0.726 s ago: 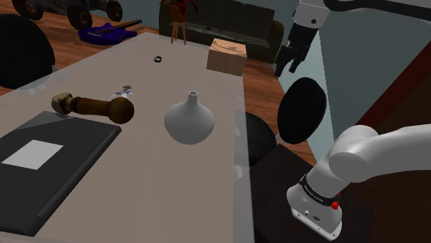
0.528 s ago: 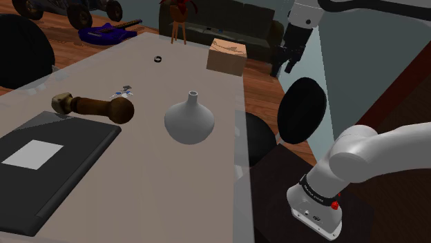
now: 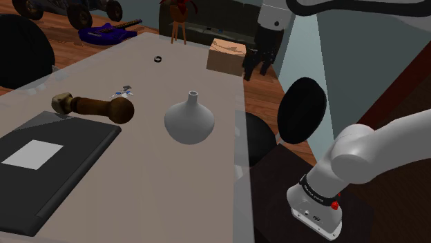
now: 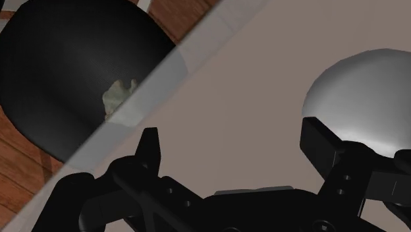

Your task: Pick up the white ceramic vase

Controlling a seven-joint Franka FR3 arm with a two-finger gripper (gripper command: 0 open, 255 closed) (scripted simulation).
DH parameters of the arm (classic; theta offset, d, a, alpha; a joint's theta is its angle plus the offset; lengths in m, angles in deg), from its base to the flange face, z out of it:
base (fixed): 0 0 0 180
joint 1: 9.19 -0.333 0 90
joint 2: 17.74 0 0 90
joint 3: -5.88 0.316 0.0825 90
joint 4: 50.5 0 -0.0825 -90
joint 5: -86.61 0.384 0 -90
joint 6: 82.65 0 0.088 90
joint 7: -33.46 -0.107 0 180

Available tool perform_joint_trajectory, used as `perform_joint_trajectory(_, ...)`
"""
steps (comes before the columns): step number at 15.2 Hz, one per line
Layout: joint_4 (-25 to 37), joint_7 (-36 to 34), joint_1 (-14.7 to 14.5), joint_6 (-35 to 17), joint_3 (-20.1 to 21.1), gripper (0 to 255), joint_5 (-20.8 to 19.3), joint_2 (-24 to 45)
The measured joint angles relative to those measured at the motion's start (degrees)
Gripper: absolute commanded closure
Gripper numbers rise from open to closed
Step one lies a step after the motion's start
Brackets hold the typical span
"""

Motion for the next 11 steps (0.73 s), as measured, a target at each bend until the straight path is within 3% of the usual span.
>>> perform_joint_trajectory(11,12.24,-8.33,-3.86,-4.6,9.63,0,-0.07,17.1)
